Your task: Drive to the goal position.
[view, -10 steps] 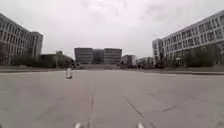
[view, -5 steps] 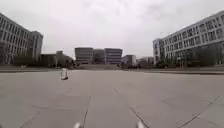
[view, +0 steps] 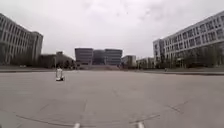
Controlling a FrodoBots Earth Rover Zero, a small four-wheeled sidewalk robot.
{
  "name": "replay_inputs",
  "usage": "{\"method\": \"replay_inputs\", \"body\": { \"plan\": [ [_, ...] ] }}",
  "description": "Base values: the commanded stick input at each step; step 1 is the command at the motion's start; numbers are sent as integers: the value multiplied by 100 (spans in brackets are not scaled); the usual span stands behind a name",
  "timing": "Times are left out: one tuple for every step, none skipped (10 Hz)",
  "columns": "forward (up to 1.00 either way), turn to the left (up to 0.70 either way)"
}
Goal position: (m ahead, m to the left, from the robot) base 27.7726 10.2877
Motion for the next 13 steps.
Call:
{"method": "replay_inputs", "body": {
  "plan": [
    [85, 0],
    [85, 0],
    [85, 0],
    [85, 0],
    [85, 0],
    [85, 0],
    [85, 0],
    [85, 0],
    [85, 0],
    [85, 0],
    [85, 0],
    [85, 4],
    [85, 15]
  ]
}}
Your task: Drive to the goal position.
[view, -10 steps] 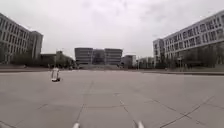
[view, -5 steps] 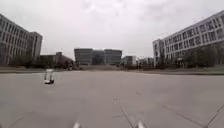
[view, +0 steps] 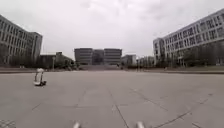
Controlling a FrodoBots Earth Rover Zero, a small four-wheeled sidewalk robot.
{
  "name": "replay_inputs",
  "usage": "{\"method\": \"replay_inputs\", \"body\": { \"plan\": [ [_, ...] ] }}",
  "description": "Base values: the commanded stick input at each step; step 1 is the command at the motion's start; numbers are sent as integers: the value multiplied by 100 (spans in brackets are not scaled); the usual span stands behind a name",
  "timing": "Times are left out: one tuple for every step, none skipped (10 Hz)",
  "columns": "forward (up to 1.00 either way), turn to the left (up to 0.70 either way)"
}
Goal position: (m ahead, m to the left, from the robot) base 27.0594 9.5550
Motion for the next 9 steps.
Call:
{"method": "replay_inputs", "body": {
  "plan": [
    [85, 30],
    [85, 34],
    [85, 30],
    [85, 11],
    [85, 0],
    [85, 0],
    [85, 0],
    [85, 0],
    [85, 0]
  ]
}}
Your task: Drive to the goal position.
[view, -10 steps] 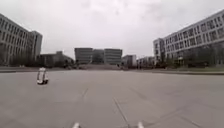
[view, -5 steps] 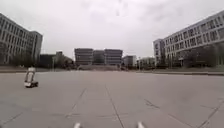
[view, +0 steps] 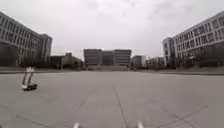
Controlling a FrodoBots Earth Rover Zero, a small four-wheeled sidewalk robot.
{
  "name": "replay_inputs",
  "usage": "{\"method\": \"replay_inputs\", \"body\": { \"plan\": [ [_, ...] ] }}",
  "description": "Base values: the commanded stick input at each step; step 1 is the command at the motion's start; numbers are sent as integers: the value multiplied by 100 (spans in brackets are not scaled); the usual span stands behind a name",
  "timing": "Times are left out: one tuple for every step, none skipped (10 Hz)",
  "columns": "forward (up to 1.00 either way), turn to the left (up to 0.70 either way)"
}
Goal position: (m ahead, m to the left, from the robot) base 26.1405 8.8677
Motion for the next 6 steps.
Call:
{"method": "replay_inputs", "body": {
  "plan": [
    [85, 0],
    [85, 0],
    [85, 0],
    [85, 0],
    [85, 0],
    [85, 0]
  ]
}}
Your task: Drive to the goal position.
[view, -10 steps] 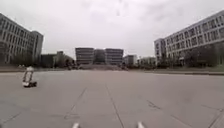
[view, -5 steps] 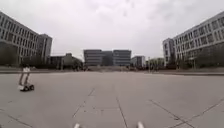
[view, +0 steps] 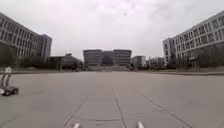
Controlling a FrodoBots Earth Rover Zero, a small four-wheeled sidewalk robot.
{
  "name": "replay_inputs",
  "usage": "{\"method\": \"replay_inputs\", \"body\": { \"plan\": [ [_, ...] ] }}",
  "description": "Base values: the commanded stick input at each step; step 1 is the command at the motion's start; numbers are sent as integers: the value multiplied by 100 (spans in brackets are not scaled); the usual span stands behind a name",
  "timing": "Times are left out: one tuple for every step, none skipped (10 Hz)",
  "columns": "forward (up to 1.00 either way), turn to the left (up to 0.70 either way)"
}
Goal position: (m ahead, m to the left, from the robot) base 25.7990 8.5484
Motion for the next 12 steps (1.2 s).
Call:
{"method": "replay_inputs", "body": {
  "plan": [
    [85, 0],
    [85, 0],
    [85, 0],
    [85, 0],
    [85, 0],
    [85, 0],
    [85, 0],
    [85, 0],
    [85, 0],
    [85, 0],
    [85, 0],
    [85, 0]
  ]
}}
